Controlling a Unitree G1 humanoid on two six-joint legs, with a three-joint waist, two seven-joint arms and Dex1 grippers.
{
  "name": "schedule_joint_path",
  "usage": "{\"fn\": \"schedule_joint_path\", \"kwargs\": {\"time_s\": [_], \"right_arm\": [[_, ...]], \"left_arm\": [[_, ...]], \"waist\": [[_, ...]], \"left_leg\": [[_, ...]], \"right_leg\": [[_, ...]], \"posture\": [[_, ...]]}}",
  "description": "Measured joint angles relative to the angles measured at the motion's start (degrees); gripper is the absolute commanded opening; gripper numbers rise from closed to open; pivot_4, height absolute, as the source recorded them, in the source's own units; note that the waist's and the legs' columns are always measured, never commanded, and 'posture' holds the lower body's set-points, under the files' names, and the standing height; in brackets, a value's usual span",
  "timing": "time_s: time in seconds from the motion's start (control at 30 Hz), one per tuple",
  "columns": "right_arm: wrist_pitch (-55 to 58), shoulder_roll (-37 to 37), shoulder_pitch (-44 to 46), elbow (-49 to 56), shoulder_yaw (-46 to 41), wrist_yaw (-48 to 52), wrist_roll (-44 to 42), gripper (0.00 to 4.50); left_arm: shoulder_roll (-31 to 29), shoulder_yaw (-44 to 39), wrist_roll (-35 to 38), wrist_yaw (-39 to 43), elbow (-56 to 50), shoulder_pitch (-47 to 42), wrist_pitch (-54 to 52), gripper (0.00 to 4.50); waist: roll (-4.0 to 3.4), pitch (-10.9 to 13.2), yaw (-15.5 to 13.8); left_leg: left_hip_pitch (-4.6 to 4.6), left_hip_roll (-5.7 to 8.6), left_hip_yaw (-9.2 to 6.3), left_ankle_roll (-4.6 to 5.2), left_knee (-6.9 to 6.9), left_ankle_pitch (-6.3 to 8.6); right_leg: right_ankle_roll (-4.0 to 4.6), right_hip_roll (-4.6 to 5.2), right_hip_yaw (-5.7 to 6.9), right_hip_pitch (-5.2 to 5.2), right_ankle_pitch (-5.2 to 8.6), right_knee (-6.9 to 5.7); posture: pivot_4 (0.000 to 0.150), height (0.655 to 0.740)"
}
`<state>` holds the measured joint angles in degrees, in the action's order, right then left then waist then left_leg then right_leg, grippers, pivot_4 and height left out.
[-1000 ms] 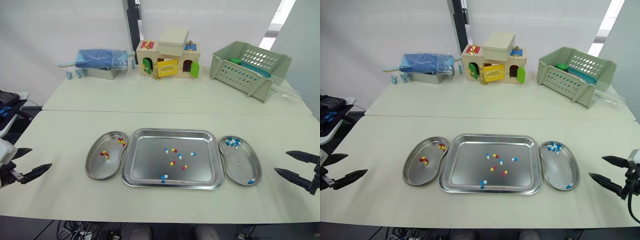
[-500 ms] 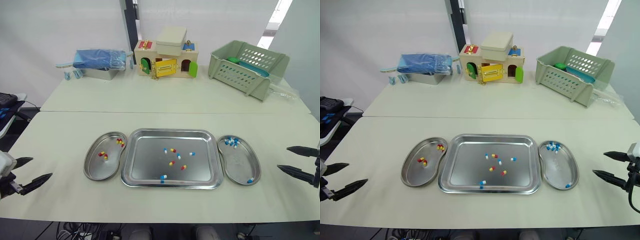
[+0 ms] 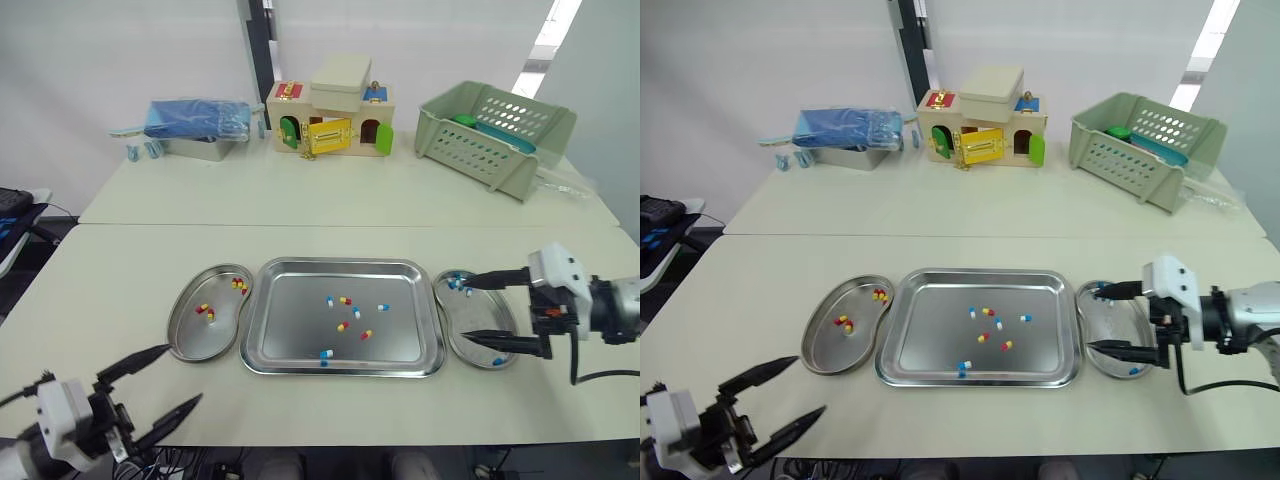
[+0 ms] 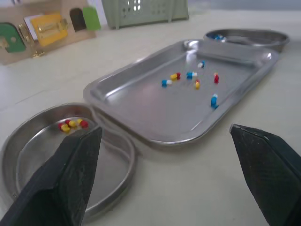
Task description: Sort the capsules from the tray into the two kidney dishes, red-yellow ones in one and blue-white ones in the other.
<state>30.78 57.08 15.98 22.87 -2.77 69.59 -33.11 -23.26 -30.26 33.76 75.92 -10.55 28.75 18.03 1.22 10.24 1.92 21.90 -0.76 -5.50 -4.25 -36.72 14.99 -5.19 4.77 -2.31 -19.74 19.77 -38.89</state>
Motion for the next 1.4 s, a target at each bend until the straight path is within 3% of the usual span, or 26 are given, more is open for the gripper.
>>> {"fn": "schedule_joint_path", "kwargs": {"time_s": [0.17, 0.3, 0.47, 0.7, 0.8, 0.9, 1.4], "right_arm": [[5.4, -6.6, 14.0, -2.4, 15.2, -2.0, 6.7, 4.50], [7.0, -16.8, 23.8, -8.1, 26.2, -3.7, 13.3, 4.50], [6.9, -24.3, 29.3, -15.1, 33.4, -4.2, 18.8, 4.50], [5.6, -27.7, 31.8, -16.5, 39.4, -2.3, 23.8, 4.50], [4.8, -29.1, 32.0, -16.4, 41.7, -2.0, 26.0, 3.91], [3.9, -30.0, 32.1, -16.5, 43.4, -1.7, 27.9, 2.89], [0.1, -33.4, 32.9, -22.0, 47.3, -0.9, 36.6, 2.89]], "left_arm": [[4.0, 5.0, -0.9, -0.4, -0.7, 3.3, 6.6, 4.48], [6.1, 9.6, -1.3, -1.4, -0.8, 4.8, 11.2, 4.48], [7.3, 12.9, -1.3, -2.0, -0.3, 6.1, 16.5, 4.48], [7.8, 15.7, -2.2, -5.3, -0.3, 7.7, 19.8, 4.48], [7.8, 17.0, -2.5, -5.9, -0.3, 9.3, 20.9, 4.50], [7.7, 17.4, -2.6, -6.8, -0.2, 9.8, 21.4, 4.50], [5.4, 18.6, -3.1, -10.3, -0.2, 11.1, 22.5, 4.50]], "waist": [[-0.08, 0.0, 0.5], [-0.08, 0.0, 1.9], [-0.10, 0.0, 1.9], [-0.11, 0.0, 2.7], [-0.10, 0.0, 2.6], [-0.10, 0.0, 2.3], [-0.10, 0.0, 2.1]], "left_leg": [[0.01, 0.03, 0.12, 0.01, 0.00, 0.03], [0.10, 0.05, 0.36, 0.15, 0.00, 0.13], [0.28, 0.09, 0.36, 0.20, -0.01, 0.16], [0.27, 0.09, 0.35, 0.21, -0.01, 0.18], [0.27, 0.07, 0.10, 0.21, -0.02, 0.17], [0.27, 0.07, -0.01, 0.21, -0.12, 0.17], [0.27, 0.07, -0.04, 0.21, -0.13, 0.17]], "right_leg": [[-0.01, 0.01, -0.14, -0.10, -0.01, 0.03], [-0.06, 0.07, -0.37, -0.32, -0.04, 0.07], [-0.06, 0.14, -0.31, -0.50, -0.04, 0.14], [-0.06, 0.14, -0.32, -0.51, -0.04, 0.08], [-0.04, 0.07, -0.14, -0.51, -0.03, -0.04], [-0.04, 0.03, -0.08, -0.46, -0.03, -0.10], [-0.04, 0.01, -0.07, -0.47, -0.03, -0.08]], "posture": [[0.150, 0.7400], [0.150, 0.7400], [0.150, 0.7400], [0.150, 0.7400], [0.150, 0.7400], [0.150, 0.7400], [0.150, 0.7400]]}}
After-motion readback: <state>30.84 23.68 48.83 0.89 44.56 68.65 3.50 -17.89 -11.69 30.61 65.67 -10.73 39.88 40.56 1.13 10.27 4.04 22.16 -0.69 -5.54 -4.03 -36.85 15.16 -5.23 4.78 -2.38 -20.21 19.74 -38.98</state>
